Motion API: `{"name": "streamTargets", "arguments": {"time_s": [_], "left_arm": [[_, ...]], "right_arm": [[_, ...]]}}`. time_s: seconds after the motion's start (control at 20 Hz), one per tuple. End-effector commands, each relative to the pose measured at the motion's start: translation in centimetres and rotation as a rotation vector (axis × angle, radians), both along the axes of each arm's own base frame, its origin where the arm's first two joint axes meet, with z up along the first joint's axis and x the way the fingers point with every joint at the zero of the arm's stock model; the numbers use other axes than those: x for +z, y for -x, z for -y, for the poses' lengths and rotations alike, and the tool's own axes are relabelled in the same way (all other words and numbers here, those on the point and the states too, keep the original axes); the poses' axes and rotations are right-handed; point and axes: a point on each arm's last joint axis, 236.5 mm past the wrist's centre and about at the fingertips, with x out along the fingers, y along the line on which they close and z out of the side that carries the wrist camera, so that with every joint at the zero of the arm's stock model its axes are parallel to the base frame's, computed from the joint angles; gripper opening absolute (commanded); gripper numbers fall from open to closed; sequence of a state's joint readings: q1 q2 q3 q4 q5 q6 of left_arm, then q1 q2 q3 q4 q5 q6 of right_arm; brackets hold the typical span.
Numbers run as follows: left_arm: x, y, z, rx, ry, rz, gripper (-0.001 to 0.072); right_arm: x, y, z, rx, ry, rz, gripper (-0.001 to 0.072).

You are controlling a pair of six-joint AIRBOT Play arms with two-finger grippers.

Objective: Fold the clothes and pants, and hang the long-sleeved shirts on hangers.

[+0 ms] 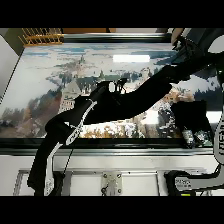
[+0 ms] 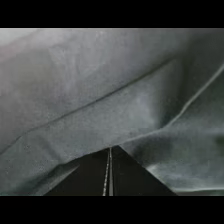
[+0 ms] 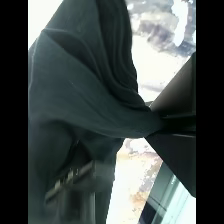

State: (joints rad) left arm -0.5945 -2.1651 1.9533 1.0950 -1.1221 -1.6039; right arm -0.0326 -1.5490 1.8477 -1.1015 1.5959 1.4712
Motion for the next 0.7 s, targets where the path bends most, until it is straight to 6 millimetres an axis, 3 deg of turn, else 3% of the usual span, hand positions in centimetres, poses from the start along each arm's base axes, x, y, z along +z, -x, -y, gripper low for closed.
{"name": "streamTargets", "arguments": {"time_s": [0.0,0.15,0.3,0.5,0.65], "left_arm": [[-0.8,0.4,0.0,-0.015,-0.015,-0.024,0.0009],[0.0,-0.6,-0.9,0.024,-0.008,-0.021,0.0008],[2.8,-2.9,-2.6,0.069,0.016,0.027,0.0008],[8.0,-7.2,-7.8,0.175,0.052,0.105,0.0008],[11.9,-9.8,-12.6,0.252,0.07,0.161,0.0008]], "right_arm": [[1.3,0.3,-2.4,0.044,0.009,0.029,0.001],[2.0,0.5,-4.2,0.081,0.006,0.051,0.001],[2.7,0.7,-6.5,0.121,-0.001,0.081,0.0009],[3.2,0.5,-10.8,0.168,-0.032,0.139,0.0009],[2.9,1.1,-15.7,0.234,-0.104,0.147,0.0009]]}}
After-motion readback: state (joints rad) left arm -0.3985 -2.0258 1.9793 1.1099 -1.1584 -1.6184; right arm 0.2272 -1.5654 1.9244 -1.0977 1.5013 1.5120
